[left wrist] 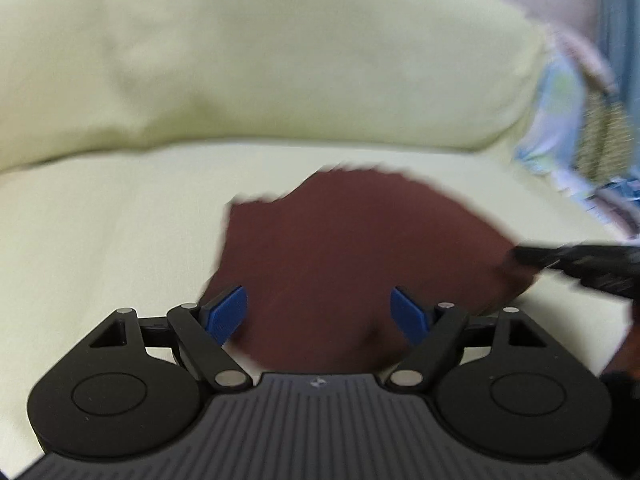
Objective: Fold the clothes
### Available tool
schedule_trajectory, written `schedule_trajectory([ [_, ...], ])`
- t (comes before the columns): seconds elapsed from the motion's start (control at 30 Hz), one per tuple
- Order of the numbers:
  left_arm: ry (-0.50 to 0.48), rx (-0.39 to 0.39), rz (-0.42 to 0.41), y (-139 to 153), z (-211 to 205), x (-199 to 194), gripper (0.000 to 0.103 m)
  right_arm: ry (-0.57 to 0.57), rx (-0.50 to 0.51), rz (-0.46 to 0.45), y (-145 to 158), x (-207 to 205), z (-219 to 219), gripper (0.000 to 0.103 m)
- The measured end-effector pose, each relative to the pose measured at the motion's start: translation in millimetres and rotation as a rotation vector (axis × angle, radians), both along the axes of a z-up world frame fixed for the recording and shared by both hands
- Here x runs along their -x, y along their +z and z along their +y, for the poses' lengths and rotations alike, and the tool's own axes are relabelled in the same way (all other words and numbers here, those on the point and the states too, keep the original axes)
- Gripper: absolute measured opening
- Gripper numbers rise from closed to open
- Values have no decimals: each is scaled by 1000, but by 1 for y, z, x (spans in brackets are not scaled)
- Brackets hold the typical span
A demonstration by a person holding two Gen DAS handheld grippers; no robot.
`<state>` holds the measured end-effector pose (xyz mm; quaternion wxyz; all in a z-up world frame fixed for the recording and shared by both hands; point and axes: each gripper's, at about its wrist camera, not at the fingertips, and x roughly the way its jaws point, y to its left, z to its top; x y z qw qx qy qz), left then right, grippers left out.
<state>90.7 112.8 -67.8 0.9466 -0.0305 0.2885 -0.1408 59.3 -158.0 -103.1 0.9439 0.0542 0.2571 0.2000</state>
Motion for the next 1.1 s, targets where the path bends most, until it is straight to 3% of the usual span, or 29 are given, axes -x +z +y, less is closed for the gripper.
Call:
schedule_trajectory([
  [0.13, -87, 61, 71, -19, -6, -26, 80, -25, -42, 60, -12, -10, -8, 2],
  [0.2, -61, 49, 124, -34, -1, -31, 80, -48, -60, 88, -19, -13, -13, 0],
  [0.27, -13, -4, 122, -41, 8, -32, 80, -64, -70, 99, -22, -13, -19, 0],
  [0.4, 103, -58, 93, -27, 35, -23, 78, -64, -49, 89, -15, -14, -26, 0],
  [0.5, 92, -60, 58, -11, 41, -24, 78, -49, -44, 53, -6, -19, -30, 4],
  [0.67, -54, -77, 22, -3, 21, -72, 80, 16, -55, 7, 13, -57, -39, 8],
  [0.77, -150, -130, 118, -27, 3, -110, 81, 85, -41, 32, 11, -80, -34, 18],
  [0.83, -196, -171, 155, -36, 0, -121, 83, 132, 2, 81, 3, -92, -30, 18],
  [0.93, -317, -185, 129, -21, 10, -135, 82, 289, 166, 99, -4, -106, -23, 18],
  [1.1, -595, -268, 94, 16, 16, -179, 75, 516, 185, 56, 19, -139, -22, 18],
])
